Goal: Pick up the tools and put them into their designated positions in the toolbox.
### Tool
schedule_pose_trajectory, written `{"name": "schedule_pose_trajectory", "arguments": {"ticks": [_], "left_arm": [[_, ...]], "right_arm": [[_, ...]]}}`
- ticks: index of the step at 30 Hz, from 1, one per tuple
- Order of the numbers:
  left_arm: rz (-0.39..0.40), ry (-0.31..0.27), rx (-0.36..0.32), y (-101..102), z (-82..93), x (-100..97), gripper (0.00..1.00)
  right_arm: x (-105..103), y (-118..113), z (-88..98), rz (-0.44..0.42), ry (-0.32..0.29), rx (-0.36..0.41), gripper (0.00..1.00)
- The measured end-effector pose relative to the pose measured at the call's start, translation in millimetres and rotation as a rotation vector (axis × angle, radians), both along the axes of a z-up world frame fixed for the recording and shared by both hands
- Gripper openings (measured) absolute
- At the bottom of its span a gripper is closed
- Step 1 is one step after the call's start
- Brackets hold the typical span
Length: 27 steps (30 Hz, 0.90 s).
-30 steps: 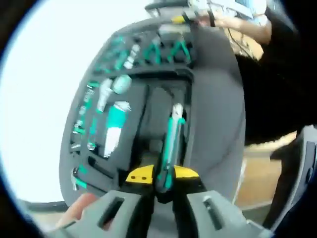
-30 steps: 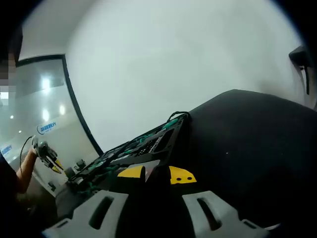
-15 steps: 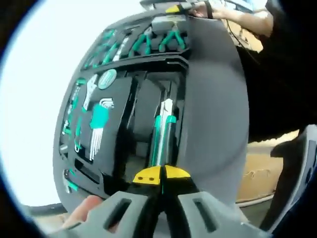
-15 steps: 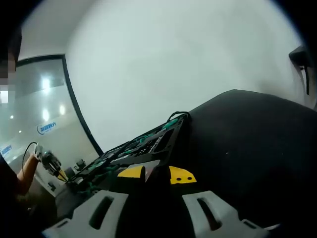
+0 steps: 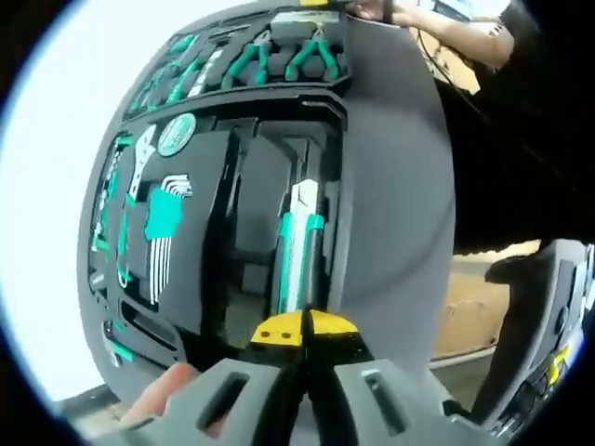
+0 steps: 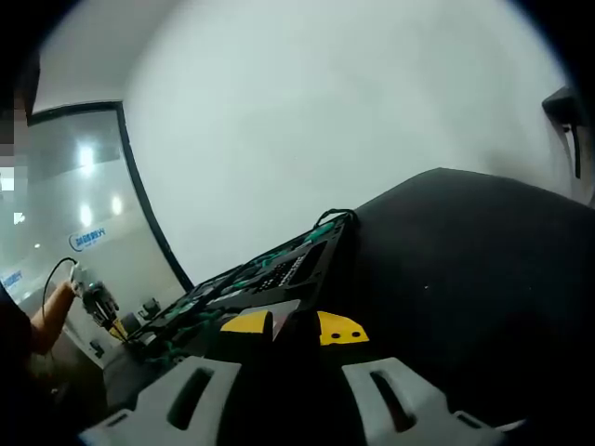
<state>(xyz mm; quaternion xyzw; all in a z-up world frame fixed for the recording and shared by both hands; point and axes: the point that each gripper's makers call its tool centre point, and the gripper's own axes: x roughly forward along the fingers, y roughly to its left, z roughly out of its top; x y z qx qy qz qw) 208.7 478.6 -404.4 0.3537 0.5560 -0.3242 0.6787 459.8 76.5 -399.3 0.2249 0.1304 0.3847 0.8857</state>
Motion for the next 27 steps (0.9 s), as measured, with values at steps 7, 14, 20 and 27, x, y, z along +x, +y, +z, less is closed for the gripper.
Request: {"name": "schedule_pose_trajectory", "arguments": {"ticks": [7, 14, 20, 27], "left_arm": [[-0.011, -0.028, -0.059, -8.1, -15.0, -3.1, 0.0], [0.067, -0.121, 0.003, 20.5, 10.6, -2.3, 0.0], [0.166, -0.385, -0.08, 26.3, 54.4, 21.0, 0.0], [0.13, -0.352, -0.056, -0.1, 0.9, 23.5, 0.0]], "right_arm": [[-0.3, 0.2, 0.4, 0.0, -0.001, 0.0, 0.15], [0.2, -0.8, -0.8, 0.002, 0.005, 0.005, 0.15], [0.3, -1.0, -0.9, 0.002, 0.002, 0.002, 0.15], [0.6, -0.9, -0.8, 0.002, 0.002, 0.003, 0.15]]}}
